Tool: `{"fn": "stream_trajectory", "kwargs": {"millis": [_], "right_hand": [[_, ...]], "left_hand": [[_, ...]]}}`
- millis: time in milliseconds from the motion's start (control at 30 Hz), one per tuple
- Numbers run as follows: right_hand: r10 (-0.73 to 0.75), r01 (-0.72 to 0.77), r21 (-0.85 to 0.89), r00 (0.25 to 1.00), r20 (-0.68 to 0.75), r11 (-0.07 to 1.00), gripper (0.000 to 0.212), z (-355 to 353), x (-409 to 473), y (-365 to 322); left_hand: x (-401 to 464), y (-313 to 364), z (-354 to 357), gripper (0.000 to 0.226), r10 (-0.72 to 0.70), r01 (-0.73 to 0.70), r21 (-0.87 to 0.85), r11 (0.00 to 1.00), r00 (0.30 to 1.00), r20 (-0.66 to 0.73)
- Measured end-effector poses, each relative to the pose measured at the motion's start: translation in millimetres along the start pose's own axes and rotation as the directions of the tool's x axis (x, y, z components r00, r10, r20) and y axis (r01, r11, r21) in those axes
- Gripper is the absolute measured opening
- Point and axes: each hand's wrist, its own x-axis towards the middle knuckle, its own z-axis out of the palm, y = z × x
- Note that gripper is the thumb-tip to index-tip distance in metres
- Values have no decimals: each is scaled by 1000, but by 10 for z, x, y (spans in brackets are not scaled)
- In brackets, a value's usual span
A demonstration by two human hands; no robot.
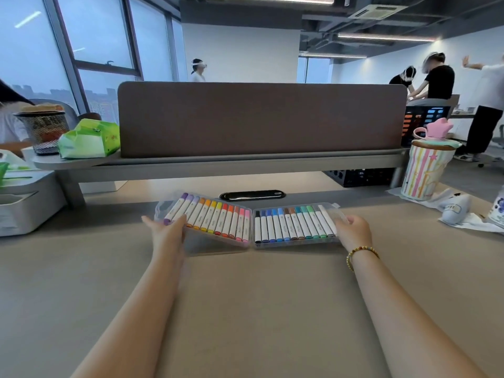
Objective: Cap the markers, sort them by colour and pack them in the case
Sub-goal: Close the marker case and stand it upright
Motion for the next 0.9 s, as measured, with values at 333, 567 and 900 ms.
{"fn": "stream_trajectory", "kwargs": {"millis": [333, 567, 900], "right_hand": [[-337, 356, 277, 934, -115, 893, 32, -45, -421, -795], [-573, 496, 351, 803, 163, 795, 64, 76, -772, -1181], [-655, 519, 418, 689, 311, 745, 43, 153, -880, -1235]], "left_hand": [[-393, 366, 475, 21, 312, -389, 168, 906, 880, 359], [-748, 350, 755, 70, 208, -588, 245, 771, 595, 776], [-912, 152, 833, 47, 481, -694, 413, 589, 712, 512]]}}
